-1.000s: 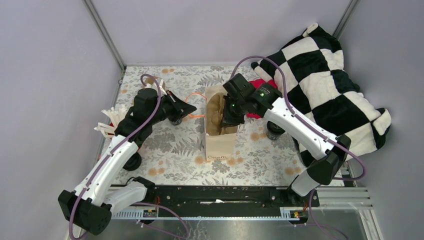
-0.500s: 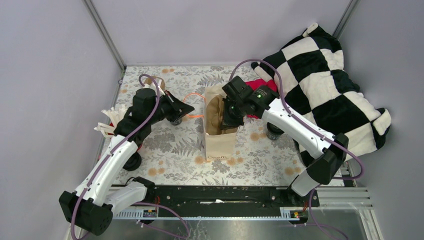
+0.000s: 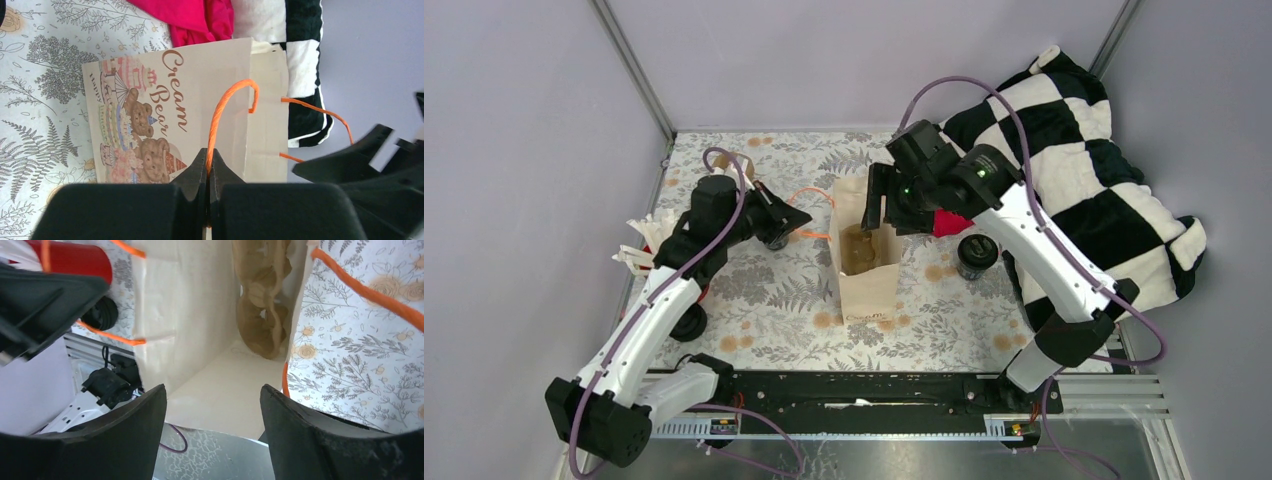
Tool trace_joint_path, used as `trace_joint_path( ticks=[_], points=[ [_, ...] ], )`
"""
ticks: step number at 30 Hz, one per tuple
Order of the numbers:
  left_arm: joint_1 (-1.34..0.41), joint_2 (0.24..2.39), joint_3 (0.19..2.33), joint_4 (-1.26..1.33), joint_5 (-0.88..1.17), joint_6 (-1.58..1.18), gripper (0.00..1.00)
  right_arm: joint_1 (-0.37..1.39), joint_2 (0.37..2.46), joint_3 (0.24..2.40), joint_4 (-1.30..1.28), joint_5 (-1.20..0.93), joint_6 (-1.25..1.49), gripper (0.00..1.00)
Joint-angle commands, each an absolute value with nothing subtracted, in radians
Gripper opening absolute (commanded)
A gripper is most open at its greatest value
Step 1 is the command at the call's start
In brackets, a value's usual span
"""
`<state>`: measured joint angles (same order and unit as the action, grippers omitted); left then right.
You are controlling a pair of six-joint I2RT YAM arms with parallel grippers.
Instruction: Pack the takeout coffee
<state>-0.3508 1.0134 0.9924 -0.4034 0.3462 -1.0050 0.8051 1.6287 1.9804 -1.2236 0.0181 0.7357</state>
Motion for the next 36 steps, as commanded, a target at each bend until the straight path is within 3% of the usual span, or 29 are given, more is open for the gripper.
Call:
trace_joint_path(
  ticks=[1, 9, 14, 18, 21, 25, 31, 33, 35, 36],
  points=[
    [-0.344, 1.04, 1.017, -0.386, 0.382, -0.978, 0.0, 0.805, 1.615, 2.027, -1.236, 0.023, 0.69, 0.75],
    [-0.343, 1.073, 1.054, -0.433, 0.396, -0.916, 0.0, 0.804, 1.699, 2.167, -1.201, 0.042, 0.56, 0.72],
    [-0.344, 1.095, 1.1, -0.438, 0.421, -0.847, 0.0, 0.804, 1.708, 2.311, -1.155, -0.04, 0.463, 0.77],
    [-0.343, 1.117, 1.134, -0.439, 0.449, -0.816, 0.0, 0.804, 1.651, 2.321, -1.083, 0.006, 0.457, 0.89],
    [-0.343, 1.123, 1.149, -0.439, 0.456, -0.804, 0.0, 0.799, 1.601, 2.304, -1.1, 0.184, 0.461, 0.99],
    [-0.344, 1.128, 1.156, -0.438, 0.456, -0.797, 0.0, 0.695, 1.564, 2.207, -1.234, 0.316, 0.53, 1.0],
    [-0.344, 1.141, 1.183, -0.444, 0.474, -0.781, 0.0, 0.607, 1.54, 2.027, -1.177, 0.106, 0.595, 0.99],
    [-0.344, 1.141, 1.188, -0.445, 0.481, -0.778, 0.0, 0.608, 1.532, 1.985, -1.133, 0.041, 0.606, 0.83],
    [-0.344, 1.141, 1.209, -0.443, 0.487, -0.773, 0.0, 0.607, 1.519, 1.949, -1.086, -0.024, 0.608, 0.61],
    [-0.343, 1.141, 1.225, -0.442, 0.494, -0.768, 0.0, 0.607, 1.509, 1.94, -1.045, -0.065, 0.591, 0.44]
  ],
)
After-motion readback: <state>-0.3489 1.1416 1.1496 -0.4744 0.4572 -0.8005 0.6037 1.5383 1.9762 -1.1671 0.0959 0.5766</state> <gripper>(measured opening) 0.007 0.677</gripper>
